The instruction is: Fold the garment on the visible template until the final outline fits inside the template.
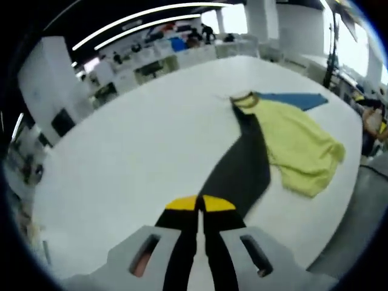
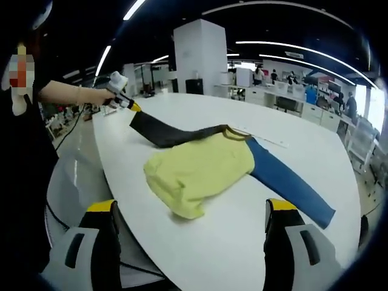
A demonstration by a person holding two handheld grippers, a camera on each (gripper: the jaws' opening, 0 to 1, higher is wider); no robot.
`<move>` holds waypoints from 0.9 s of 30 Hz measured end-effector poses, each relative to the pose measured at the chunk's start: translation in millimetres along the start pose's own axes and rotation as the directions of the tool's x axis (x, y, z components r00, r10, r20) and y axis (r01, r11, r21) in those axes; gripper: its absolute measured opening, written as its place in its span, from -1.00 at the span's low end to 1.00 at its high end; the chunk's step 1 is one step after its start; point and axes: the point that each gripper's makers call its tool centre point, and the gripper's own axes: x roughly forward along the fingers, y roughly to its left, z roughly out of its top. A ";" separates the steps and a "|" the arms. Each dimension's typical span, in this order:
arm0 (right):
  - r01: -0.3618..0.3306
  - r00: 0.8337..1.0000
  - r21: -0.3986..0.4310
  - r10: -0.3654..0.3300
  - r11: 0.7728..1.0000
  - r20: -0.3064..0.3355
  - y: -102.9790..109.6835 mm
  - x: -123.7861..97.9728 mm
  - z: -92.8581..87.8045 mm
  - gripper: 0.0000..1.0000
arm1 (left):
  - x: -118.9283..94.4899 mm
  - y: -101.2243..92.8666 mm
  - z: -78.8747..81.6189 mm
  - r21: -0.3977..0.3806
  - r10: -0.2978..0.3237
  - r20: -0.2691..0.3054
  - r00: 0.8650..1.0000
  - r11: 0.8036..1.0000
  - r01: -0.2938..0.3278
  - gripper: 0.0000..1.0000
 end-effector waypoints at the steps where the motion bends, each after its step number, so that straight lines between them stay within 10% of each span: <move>1: 0.000 1.000 0.001 0.000 1.000 0.001 0.1 0.0 0.3 0.99 | 0.4 3.0 -0.8 -0.005 0.008 -0.003 1.000 1.000 -0.008 -1.00; 27: 0.009 1.000 0.017 -0.009 1.000 -0.027 3.0 23.0 6.9 0.99 | 15.4 101.0 -44.2 -0.281 0.217 -0.077 0.973 0.932 -0.230 -1.00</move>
